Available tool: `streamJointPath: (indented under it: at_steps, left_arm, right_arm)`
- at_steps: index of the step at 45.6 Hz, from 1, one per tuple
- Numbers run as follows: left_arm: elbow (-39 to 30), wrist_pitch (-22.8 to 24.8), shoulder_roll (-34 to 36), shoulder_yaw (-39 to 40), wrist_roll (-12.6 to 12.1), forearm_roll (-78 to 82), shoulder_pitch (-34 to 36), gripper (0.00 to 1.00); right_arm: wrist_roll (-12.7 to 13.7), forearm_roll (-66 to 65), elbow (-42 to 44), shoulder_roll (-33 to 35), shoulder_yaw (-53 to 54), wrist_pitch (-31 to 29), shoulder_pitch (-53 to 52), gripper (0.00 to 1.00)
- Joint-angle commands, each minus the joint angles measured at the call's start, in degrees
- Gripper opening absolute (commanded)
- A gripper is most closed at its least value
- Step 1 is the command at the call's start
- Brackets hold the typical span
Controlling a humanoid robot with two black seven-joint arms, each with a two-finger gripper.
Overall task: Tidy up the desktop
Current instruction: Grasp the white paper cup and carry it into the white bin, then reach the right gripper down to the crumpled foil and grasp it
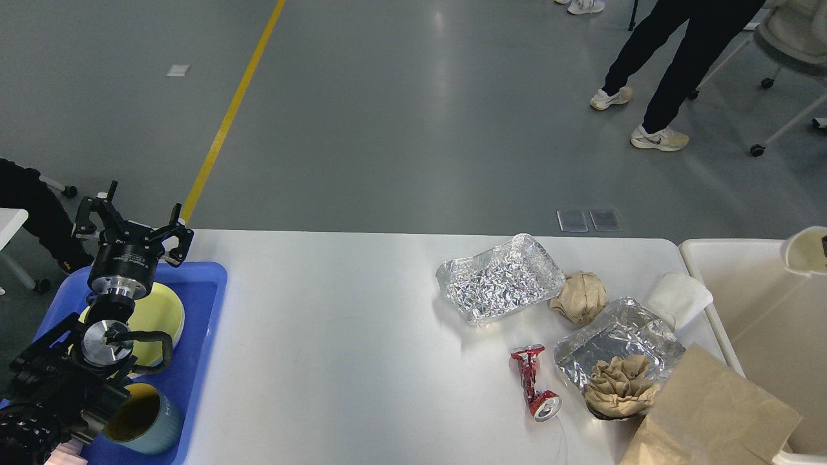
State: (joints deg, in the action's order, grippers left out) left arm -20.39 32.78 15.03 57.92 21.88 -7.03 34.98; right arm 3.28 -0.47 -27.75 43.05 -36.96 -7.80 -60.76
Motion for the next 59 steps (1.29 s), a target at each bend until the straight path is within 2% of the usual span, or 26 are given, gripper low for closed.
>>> streamJointPath:
  at_steps: [1, 2, 3, 4, 20, 26, 36, 40, 48, 59]
  left_arm:
    - [0.0, 0.0, 0.0, 0.0, 0.0, 0.0, 0.0, 0.97]
    - [0.0, 0.0, 0.0, 0.0, 0.0, 0.0, 0.0, 0.97]
    - [0.0, 0.0, 0.0, 0.0, 0.0, 0.0, 0.0, 0.97]
    - [0.0, 0.0, 0.0, 0.0, 0.0, 0.0, 0.0, 0.97]
    - [0.1, 0.0, 0.0, 0.0, 0.0, 0.0, 0.0, 0.97]
    - [0.1, 0.0, 0.0, 0.0, 0.0, 0.0, 0.0, 0.97]
    - [0.0, 0.0, 0.0, 0.0, 0.0, 0.0, 0.0, 0.97]
    - [0.0, 0.0, 0.0, 0.0, 0.0, 0.0, 0.0, 0.97]
    - [0.0, 0.0, -0.1, 0.0, 0.0, 0.0, 0.0, 0.97]
    - [0.0, 0.0, -0.1, 0.0, 0.0, 0.0, 0.0, 0.97]
  right_arm:
    - [0.1, 0.0, 7.4, -2.8, -0.2, 0.4, 4.8, 0.59]
    - [0.1, 0.0, 8.8, -3.1, -0.1, 0.6, 4.9, 0.82]
    - [0.1, 0.0, 9.9, -3.6, 0.0, 1.0, 5.0, 0.99]
    - [0.0, 0.0, 10.3, -3.8, 0.1, 1.2, 5.0, 1.0]
    - [-0.1, 0.4, 10.1, -6.1, 0.1, 0.9, 5.7, 1.0]
    - [-0.2, 1.1, 6.7, -8.5, 0.1, 0.4, -3.6, 1.0]
    - [-0.1, 0.7, -4.4, -9.7, -0.7, -2.9, -15.7, 1.0]
    - [0.1, -0.1, -8.5, -13.4, -2.8, -6.8, -20.4, 1.0]
    - [0.1, -0.1, -14.5, -21.1, -15.1, -14.8, -30.4, 1.0]
    - [0.1, 0.2, -22.5, -24.8, -18.3, -26.8, -42.1, 1.0]
